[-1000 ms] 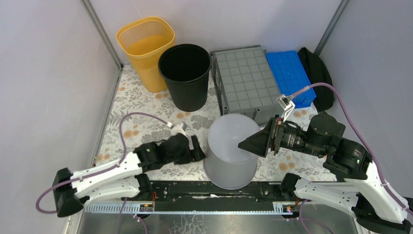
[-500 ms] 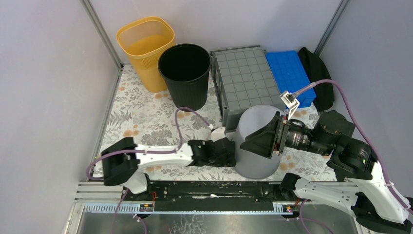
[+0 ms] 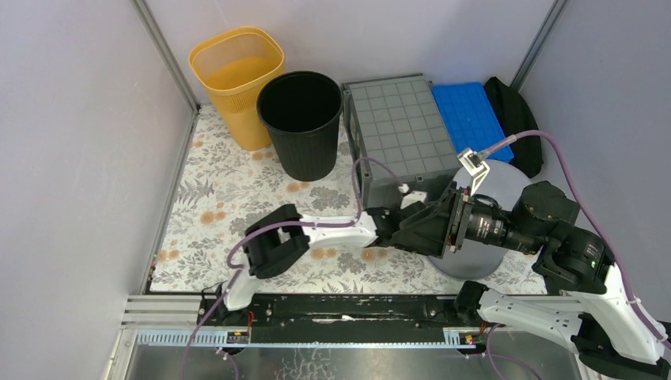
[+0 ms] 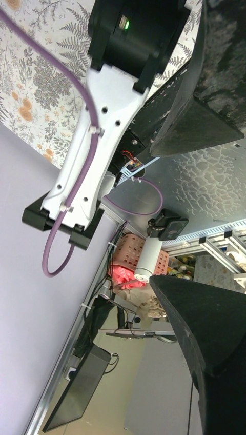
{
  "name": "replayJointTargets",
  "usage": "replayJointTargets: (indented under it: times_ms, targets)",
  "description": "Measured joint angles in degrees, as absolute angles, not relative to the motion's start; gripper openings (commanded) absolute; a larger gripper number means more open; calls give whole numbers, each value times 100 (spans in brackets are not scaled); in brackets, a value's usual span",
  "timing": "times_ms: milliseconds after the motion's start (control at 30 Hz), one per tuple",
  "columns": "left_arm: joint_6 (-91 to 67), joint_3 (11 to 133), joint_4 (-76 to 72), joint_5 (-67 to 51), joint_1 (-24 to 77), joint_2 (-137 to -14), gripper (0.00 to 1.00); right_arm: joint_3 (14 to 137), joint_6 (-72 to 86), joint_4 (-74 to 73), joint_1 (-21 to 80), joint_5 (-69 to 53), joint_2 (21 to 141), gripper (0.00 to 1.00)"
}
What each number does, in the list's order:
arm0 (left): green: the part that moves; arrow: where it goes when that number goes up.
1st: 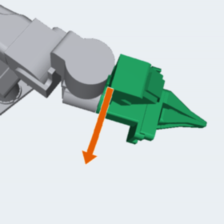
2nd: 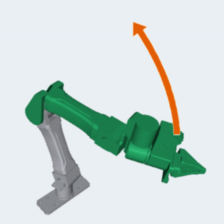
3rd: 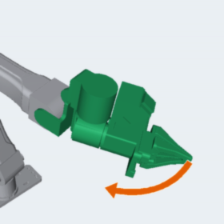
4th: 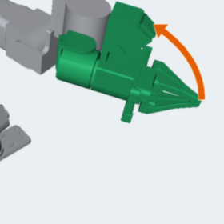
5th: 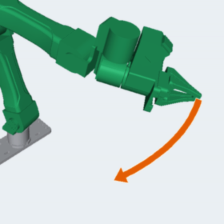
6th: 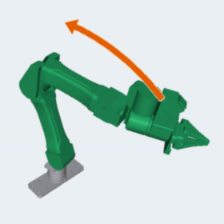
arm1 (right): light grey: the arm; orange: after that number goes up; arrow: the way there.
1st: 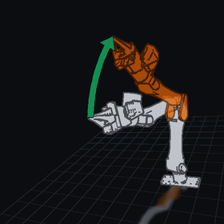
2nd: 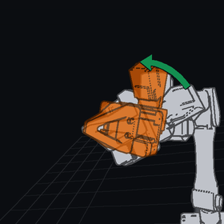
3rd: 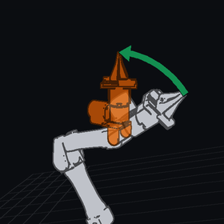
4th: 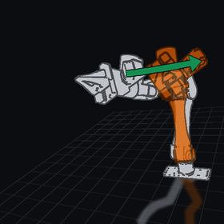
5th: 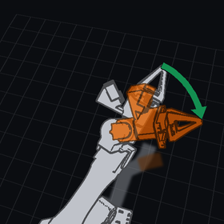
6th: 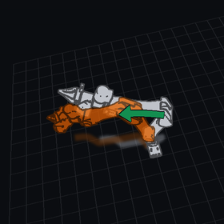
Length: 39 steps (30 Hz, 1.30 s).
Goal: Turn the large container upside down
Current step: Move the container to the center of the board.
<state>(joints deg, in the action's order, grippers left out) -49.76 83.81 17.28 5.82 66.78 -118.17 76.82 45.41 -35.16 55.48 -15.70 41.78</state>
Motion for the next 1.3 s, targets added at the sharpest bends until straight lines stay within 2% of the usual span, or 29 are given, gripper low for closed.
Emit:
replayJointTargets:
  times_ms: [133,233,367,567,633,733,933,1067,1300]
  targets:
    - [-4523,9218,1761,395,6643,-12265,92,7653,4545,-3485,5548,-1577,4191,92]
    - [-4412,9091,1868,386,6571,-11887,94,7653,4543,-3479,5548,-1579,4200,92]
    - [-4495,8291,2274,438,6361,-10667,97,7655,4541,-3479,5548,-1603,4200,93]
    - [-4772,7164,3111,928,5841,-8143,100,7644,4541,-3433,5548,-1616,4174,93]
    - [-4788,7140,3341,1059,5446,-7555,100,7585,4543,-3319,5548,-1623,4136,93]
    - [-4722,7393,3739,1258,4346,-7037,100,7461,4571,-3179,5548,-1669,4112,93]
    - [-4545,8447,4108,1406,2436,-7264,100,7168,4637,-2987,5548,-1758,4125,93]
    - [-4541,8680,4115,1135,1417,-7734,100,7070,4654,-2912,5548,-1789,4125,93]
    - [-4541,8678,4213,862,897,-8761,100,6906,4654,-2875,5548,-1883,4123,93]
